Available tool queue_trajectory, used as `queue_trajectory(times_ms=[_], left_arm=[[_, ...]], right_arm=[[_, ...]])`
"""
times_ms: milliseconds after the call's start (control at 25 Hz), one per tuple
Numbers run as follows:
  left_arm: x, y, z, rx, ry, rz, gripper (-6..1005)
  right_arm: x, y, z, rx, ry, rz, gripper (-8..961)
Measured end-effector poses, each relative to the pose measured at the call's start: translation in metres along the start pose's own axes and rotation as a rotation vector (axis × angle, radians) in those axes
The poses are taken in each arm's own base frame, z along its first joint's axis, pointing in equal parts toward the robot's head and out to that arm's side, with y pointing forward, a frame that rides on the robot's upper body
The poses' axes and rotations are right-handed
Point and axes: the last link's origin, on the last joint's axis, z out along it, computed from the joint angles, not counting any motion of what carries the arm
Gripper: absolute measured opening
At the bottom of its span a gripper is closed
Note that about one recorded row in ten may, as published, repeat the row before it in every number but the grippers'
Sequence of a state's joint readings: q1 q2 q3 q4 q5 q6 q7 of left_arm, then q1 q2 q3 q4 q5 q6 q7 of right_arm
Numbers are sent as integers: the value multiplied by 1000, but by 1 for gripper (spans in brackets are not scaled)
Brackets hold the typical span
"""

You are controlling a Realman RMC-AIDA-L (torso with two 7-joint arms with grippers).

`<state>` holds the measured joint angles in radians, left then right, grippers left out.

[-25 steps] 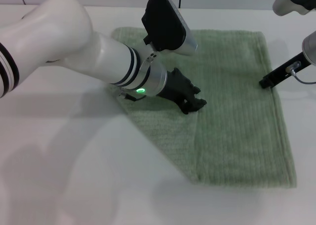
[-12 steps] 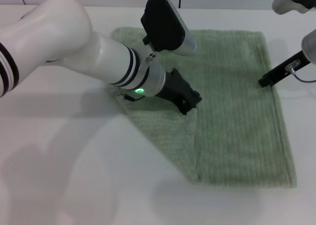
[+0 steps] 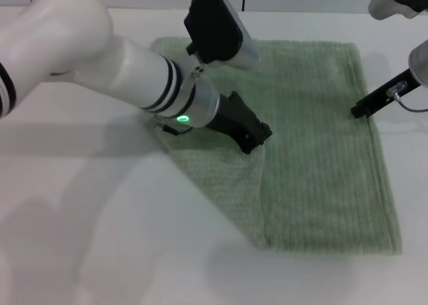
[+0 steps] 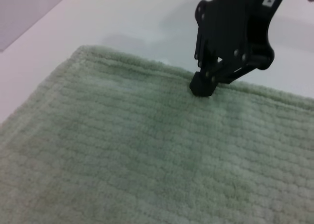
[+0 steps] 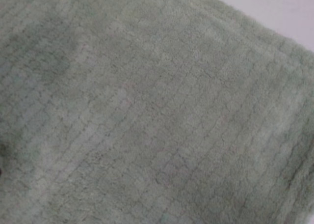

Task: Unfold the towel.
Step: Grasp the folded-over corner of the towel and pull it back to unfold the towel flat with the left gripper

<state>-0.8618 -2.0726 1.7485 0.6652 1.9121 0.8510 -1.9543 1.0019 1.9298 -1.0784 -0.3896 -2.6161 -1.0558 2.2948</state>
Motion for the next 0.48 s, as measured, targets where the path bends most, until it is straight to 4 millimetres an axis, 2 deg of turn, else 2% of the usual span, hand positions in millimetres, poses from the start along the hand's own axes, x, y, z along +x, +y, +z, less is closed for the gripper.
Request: queue_trajectory(times_ms=[320,480], left_arm=[[4,5,-23,-76,65,-4,30],[-1,-1,-33,-76,64,-20,29]], right_arm=[[1,-1,0,1,3,1,0],[2,-1,0,2,4,1,0]])
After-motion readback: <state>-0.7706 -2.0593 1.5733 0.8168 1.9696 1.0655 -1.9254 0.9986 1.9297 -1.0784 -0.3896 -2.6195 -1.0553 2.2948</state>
